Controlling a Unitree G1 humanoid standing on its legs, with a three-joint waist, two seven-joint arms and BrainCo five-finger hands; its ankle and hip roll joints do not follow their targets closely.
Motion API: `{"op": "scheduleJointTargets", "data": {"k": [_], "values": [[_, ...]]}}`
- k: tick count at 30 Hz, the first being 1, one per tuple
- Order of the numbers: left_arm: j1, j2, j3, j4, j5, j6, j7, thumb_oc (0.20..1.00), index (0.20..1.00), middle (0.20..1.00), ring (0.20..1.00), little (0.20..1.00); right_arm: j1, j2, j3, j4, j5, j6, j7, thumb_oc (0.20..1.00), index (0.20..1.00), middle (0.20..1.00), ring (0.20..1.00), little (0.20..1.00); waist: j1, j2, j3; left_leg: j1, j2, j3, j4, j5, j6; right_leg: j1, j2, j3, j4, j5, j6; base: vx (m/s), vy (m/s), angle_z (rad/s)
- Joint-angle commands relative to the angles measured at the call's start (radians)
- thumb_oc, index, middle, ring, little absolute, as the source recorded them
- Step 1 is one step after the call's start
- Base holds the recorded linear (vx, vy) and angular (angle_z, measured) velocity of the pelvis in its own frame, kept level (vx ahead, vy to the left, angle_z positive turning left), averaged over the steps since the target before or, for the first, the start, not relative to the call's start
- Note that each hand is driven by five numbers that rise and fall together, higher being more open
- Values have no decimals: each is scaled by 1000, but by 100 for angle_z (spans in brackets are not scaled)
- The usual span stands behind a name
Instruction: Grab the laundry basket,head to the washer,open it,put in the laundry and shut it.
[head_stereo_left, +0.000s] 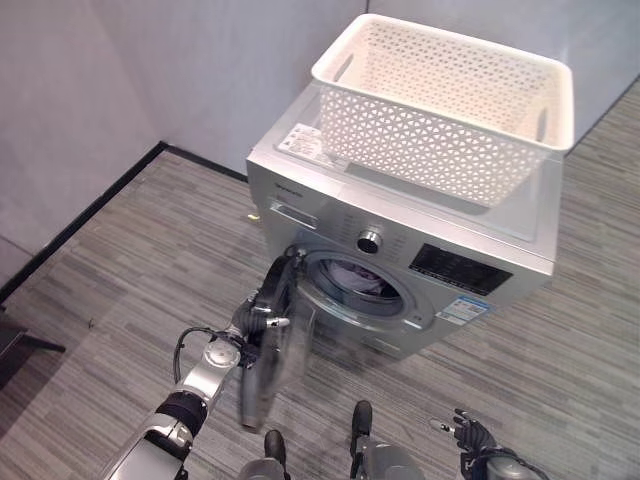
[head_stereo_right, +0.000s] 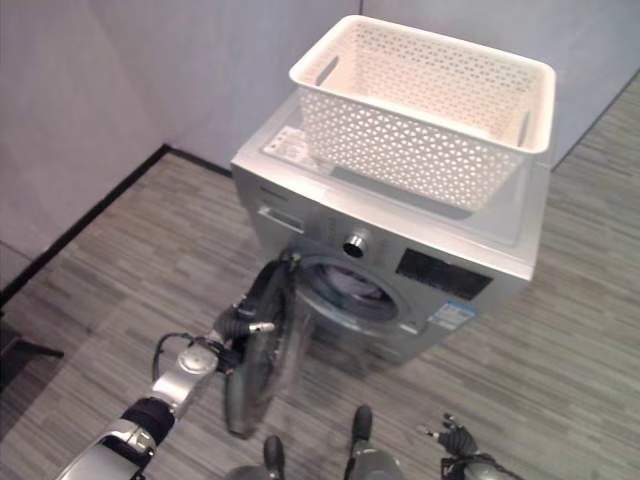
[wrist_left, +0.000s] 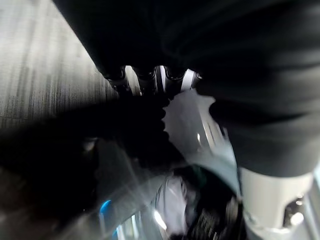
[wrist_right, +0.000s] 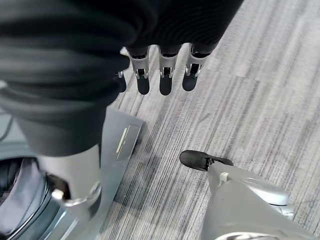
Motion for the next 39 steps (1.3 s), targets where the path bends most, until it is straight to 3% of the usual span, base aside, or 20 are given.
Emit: {"op": "scheduleJointTargets", "data": {"k": [1,5,6,12,15,20,25,30,35,37,39], "values": [[-207,-236,-144,10,-6,-100,-91,1000,1000,1000,1000,1000,-46,-54,8,-8,13,-17,-35,1000,1000,1000,1000,1000,-80,6,19,-27,20,57,42,-28,11,28,45,-22,18,-97,41,60,-45,-24],[-232,-275,-174,21,-38,-105,-88,1000,1000,1000,1000,1000,-35,-55,11,5,12,-16,-41,1000,1000,1000,1000,1000,-98,11,11,-13,29,83,42,-28,5,28,48,-10,18,-99,43,74,-30,-27],[-246,-296,-183,35,-64,-108,-84,1000,1000,1000,1000,1000,-19,-56,13,-9,14,-15,-40,1000,1000,1000,1000,1000,-109,18,6,10,42,89,42,-49,-4,43,61,3,14,-112,51,134,-17,-23],[-292,-327,-201,32,-84,-131,-68,1000,1000,1000,1000,1000,18,-63,12,-11,21,-21,-33,1000,1000,1000,1000,1000,-128,8,-9,28,54,113,43,-47,-14,49,70,16,13,-117,53,75,-48,-40],[-284,-288,-211,-70,-94,-153,-84,1000,1000,1000,1000,1000,27,-59,5,29,16,-27,-33,1000,1000,1000,1000,1000,-122,13,-12,26,58,102,59,-50,-19,60,69,8,13,-127,51,43,-73,-8],[-182,-148,-203,-252,-29,-191,-110,1000,1000,1000,1000,1000,44,-16,-4,67,21,-43,-21,1000,1000,1000,1000,1000,-87,7,-15,7,53,54,82,-25,-22,82,56,-39,21,-141,33,26,-62,25],[36,-32,-103,-308,-51,-217,-137,1000,1000,1000,1000,1000,34,34,15,90,26,-55,-7,1000,1000,1000,1000,1000,-29,14,-21,7,50,13,77,-17,-25,110,57,-77,16,-153,25,18,-32,42],[240,58,8,-236,-19,-226,-154,1000,1000,1000,1000,1000,13,60,32,101,40,-62,4,1000,1000,1000,1000,1000,25,18,-21,-9,57,-22,105,-13,-31,131,57,-103,13,-165,12,-30,-32,32],[424,62,188,-56,-102,-185,-202,1000,1000,1000,1000,1000,-4,66,24,122,47,-58,18,1000,1000,1000,1000,1000,84,22,-21,-58,53,-91,217,3,-31,154,68,-102,14,-179,-12,-49,-24,28],[450,38,283,125,-71,-178,-175,1000,1000,1000,1000,1000,-12,67,19,143,39,-54,23,1000,1000,1000,1000,1000,110,18,-13,-111,49,-164,308,43,-38,165,70,-105,14,-183,-26,-80,-21,12],[443,25,312,200,-52,-175,-157,1000,1000,1000,1000,1000,-17,69,13,157,38,-55,22,1000,1000,1000,1000,1000,117,16,-13,-113,50,-184,304,52,-38,169,68,-109,13,-185,-27,-58,32,19]]}}
